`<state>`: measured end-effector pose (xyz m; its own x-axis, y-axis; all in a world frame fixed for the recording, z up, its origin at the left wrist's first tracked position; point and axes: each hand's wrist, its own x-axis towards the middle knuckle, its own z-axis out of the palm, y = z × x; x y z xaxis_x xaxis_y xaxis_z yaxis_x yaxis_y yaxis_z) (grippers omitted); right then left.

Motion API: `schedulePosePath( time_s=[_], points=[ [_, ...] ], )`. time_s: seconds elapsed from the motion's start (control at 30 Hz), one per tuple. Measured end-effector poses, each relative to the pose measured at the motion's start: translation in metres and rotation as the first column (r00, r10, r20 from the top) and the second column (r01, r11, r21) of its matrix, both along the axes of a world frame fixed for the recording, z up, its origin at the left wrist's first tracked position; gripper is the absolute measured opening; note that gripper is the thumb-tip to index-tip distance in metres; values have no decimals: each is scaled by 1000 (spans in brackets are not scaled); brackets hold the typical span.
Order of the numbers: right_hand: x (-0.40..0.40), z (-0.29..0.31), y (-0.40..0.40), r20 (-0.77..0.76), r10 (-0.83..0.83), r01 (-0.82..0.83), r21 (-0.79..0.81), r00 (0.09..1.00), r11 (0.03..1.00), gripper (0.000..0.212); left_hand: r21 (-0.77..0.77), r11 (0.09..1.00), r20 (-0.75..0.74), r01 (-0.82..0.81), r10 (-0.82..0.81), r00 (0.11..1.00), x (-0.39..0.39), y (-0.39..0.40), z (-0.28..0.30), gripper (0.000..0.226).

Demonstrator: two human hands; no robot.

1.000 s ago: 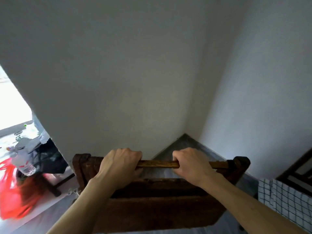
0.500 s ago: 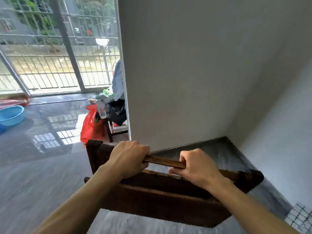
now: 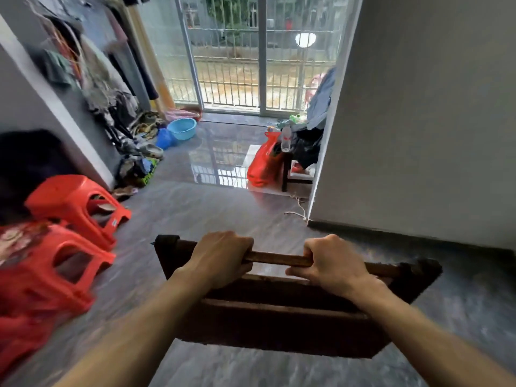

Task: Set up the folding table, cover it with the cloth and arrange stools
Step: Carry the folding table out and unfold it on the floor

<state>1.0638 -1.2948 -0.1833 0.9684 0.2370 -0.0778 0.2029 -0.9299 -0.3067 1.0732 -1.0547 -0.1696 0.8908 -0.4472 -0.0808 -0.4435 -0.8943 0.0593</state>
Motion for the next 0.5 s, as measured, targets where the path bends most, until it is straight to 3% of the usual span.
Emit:
schedulePosePath(
  time_s=[0.3,0.5],
  points=[
    [0,-6,169,-89,243,-250,-73,966,966,44,-15,963,-42,-270,269,962,-59,159,-26,15],
    [15,-12,243,-78,278,-282,-49,957,958,44,-30,936,-12,-350,350,937,-53,229,-31,19]
  ],
)
